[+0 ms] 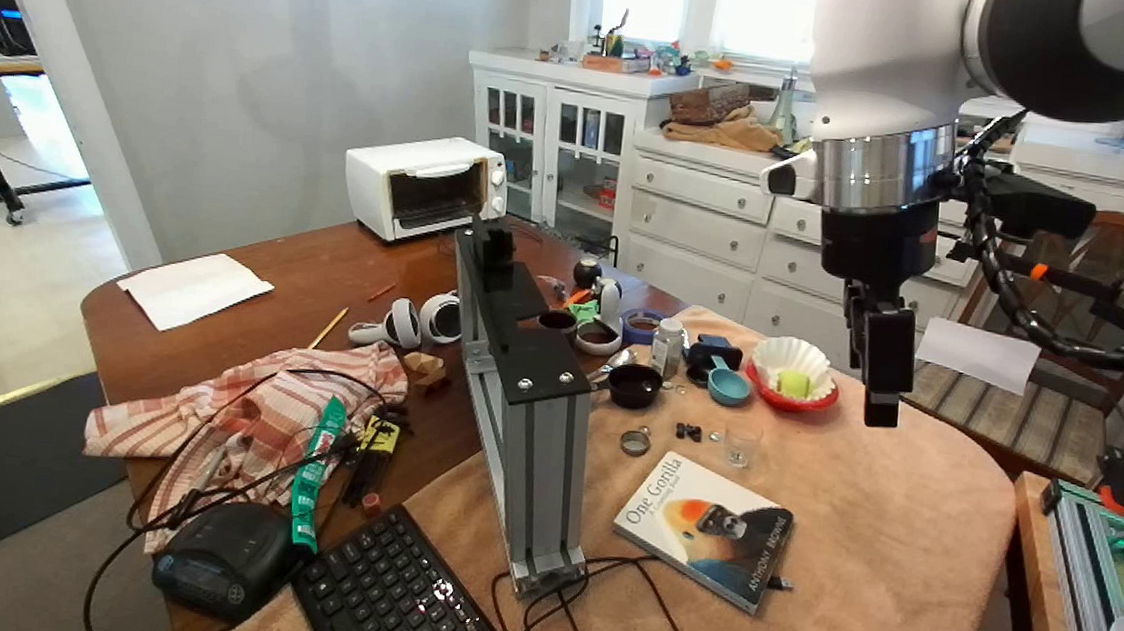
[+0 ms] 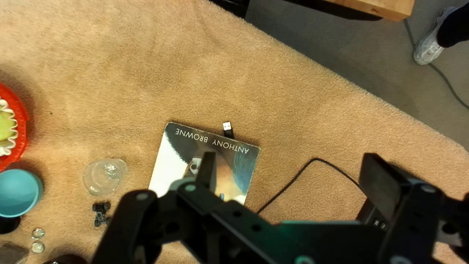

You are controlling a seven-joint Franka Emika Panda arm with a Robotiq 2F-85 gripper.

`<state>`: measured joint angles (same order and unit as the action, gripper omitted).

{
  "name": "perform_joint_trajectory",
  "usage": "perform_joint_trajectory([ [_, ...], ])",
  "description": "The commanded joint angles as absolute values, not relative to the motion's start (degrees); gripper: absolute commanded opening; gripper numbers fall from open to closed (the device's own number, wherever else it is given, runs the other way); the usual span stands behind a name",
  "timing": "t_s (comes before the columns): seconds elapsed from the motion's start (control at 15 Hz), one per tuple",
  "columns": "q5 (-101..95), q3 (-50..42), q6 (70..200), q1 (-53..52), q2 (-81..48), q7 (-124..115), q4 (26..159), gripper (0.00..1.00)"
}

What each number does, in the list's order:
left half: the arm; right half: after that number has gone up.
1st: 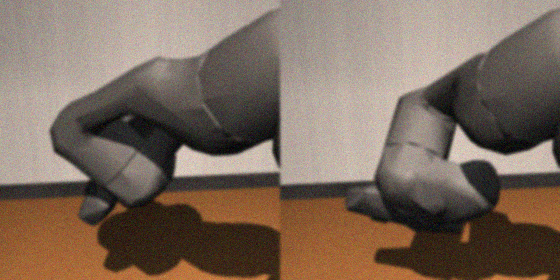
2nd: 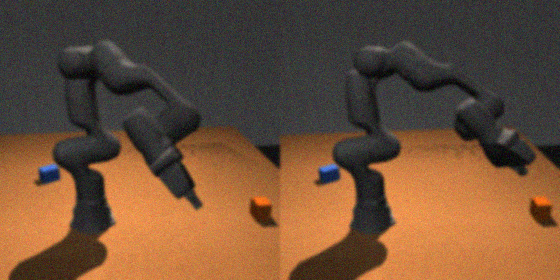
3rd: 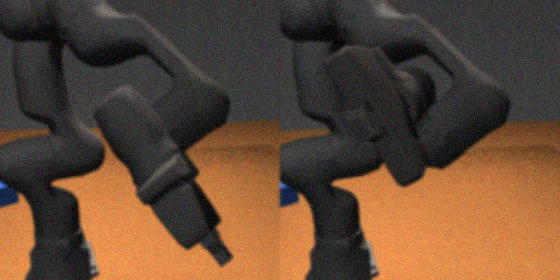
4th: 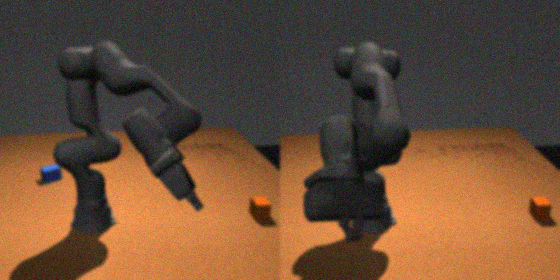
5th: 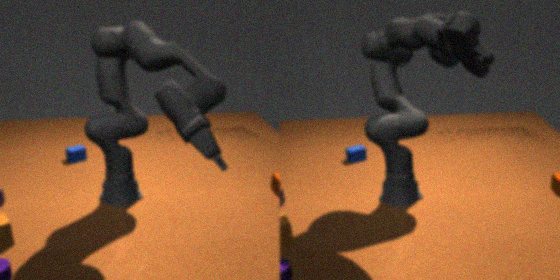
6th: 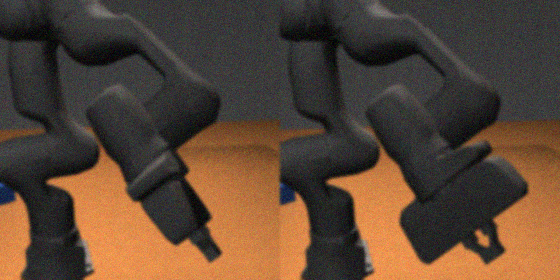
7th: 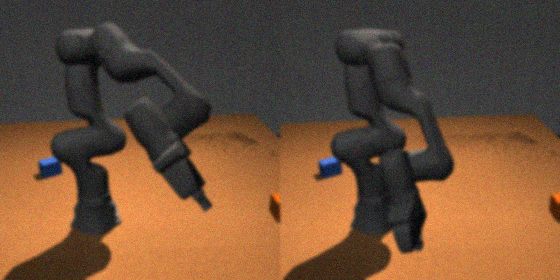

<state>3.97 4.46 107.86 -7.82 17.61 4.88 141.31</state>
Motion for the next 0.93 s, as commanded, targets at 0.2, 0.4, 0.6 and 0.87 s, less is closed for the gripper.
perform_joint_trajectory([
  [0.2, 4.05, 4.75, 107.71, -7.52, 17.6, 4.94, 141.2, 1.0],
  [0.4, 4.05, 4.75, 107.71, -7.52, 17.6, 4.94, 141.2, 1.0],
  [0.6, 4.05, 4.75, 107.71, -7.52, 17.6, 4.94, 141.2, 1.0],
  [0.87, 2.56, 6.4, 108.19, -8.6, 14.51, 5.39, 138.64, 1.0],
])
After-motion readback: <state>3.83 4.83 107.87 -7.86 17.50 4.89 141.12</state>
